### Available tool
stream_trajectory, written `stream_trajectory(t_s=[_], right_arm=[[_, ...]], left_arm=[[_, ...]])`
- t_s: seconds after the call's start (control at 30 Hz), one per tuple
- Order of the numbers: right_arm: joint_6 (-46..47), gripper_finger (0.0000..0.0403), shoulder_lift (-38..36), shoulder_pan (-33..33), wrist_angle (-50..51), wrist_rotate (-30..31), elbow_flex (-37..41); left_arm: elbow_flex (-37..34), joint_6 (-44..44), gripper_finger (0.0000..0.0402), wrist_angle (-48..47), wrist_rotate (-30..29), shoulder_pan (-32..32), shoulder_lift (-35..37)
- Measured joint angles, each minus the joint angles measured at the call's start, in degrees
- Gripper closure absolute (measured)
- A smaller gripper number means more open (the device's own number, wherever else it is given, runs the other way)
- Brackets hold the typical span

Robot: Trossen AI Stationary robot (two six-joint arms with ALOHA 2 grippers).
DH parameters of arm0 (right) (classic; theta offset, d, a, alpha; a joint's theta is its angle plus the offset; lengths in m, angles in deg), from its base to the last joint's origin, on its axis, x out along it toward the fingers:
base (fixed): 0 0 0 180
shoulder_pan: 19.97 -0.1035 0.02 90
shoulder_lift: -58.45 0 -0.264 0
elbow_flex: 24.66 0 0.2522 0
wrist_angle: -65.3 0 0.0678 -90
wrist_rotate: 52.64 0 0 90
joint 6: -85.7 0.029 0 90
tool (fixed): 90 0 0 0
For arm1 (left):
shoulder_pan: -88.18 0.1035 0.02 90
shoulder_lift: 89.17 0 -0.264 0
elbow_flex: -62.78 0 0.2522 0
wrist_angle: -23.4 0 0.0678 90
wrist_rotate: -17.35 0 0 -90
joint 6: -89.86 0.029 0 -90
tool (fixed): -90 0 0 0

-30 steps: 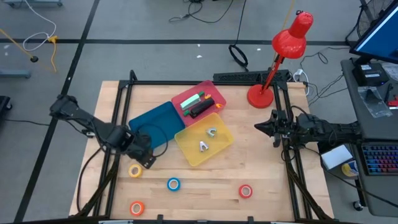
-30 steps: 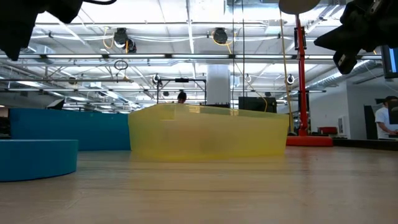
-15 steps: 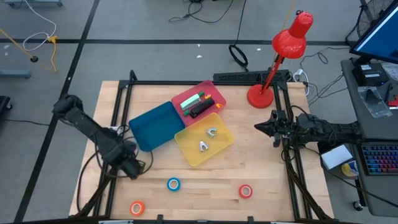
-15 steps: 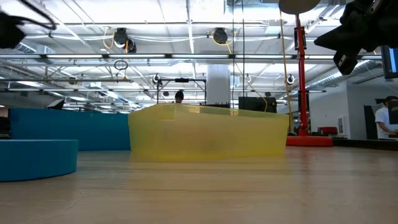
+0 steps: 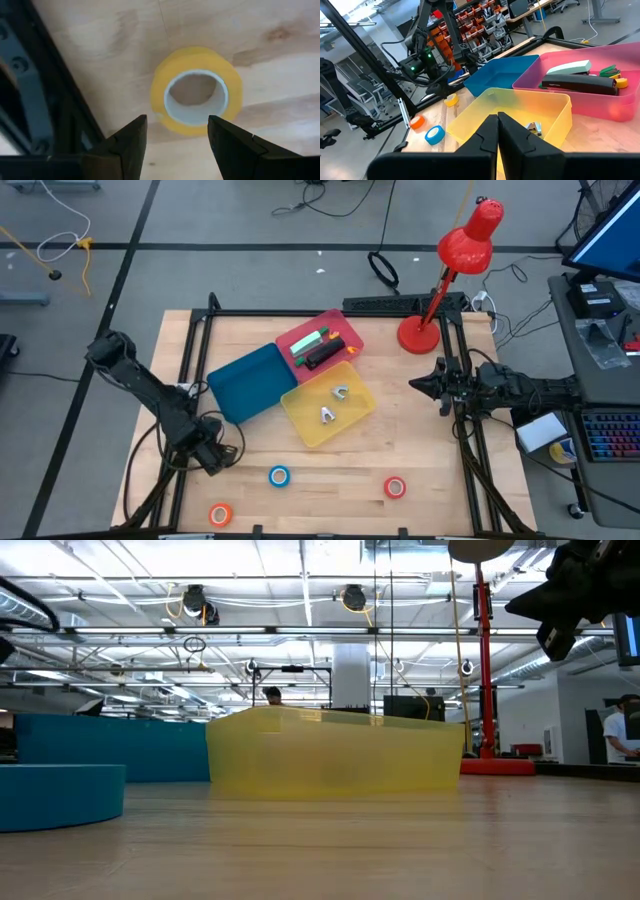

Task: Pick and place Stapler, Stapler remover, tape
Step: Put the yellow tape into the blue bin

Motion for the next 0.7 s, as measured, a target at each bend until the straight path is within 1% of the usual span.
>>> stream_trajectory(t_s=[0.13, 0.3, 0.4, 0.5, 0.6, 0.7], right_arm=[[0.95, 0.0401, 0.0, 0.0, 0.02, 0.0, 0.0], [1.5, 0.0402, 0.0, 0.0, 0.02, 0.0, 0.0], [1.5, 0.0402, 0.0, 0.0, 0.02, 0.0, 0.0], [1.5, 0.0402, 0.04, 0.0, -0.04, 0.01, 0.0], [1.5, 0.0401, 0.12, 0.0, 0.0, 0.02, 0.0], [1.5, 0.0402, 0.15, 0.0, -0.01, 0.13, -0.02]], left_arm=[[-2.92, -0.44, 0.0192, 3.18, -0.19, -0.02, 0.05], [-5.48, -0.78, 0.0192, 3.9, -0.23, -0.02, 0.13], [-6.38, 0.98, 0.0204, 5.46, 0.02, -0.06, 0.1], [-7.37, 1.6, 0.0242, 9.6, 0.55, -0.02, -0.2], [-8.16, 0.76, 0.0297, 11.29, 0.28, -0.04, 0.03], [-8.28, -0.07, 0.0353, 11.06, 0.62, 0.0, 0.07]])
